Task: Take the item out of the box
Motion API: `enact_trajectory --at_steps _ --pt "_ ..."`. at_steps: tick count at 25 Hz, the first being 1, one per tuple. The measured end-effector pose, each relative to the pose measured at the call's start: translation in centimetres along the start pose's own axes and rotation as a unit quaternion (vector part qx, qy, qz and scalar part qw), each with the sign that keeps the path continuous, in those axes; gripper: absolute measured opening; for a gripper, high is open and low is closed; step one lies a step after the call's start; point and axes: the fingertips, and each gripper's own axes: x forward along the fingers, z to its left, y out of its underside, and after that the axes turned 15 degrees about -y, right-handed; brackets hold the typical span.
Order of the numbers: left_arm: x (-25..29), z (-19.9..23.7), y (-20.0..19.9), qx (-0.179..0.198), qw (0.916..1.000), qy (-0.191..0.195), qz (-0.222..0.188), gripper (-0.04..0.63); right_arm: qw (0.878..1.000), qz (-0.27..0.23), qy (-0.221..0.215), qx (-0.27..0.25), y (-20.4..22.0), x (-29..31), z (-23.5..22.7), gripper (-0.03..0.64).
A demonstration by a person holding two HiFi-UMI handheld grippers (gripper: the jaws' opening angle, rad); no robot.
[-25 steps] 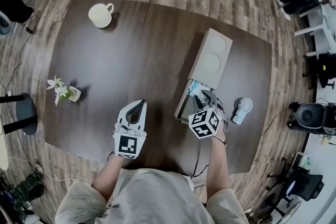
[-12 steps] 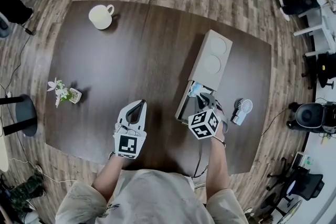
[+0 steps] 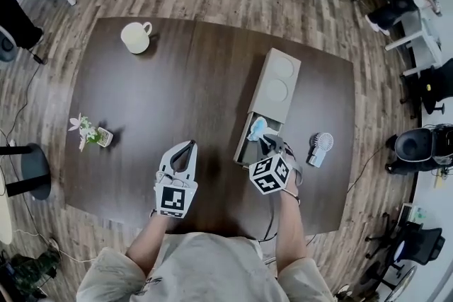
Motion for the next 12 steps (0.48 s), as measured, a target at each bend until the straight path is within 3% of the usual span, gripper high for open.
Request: enact_trajectory --at_steps 12 --pt "-3.7 -0.1 -3.0 0.008 0.9983 0.031 -0.048 0.002 0.996 -0.057 0.045 0.048 -1.0 -5.7 3.7 0.032"
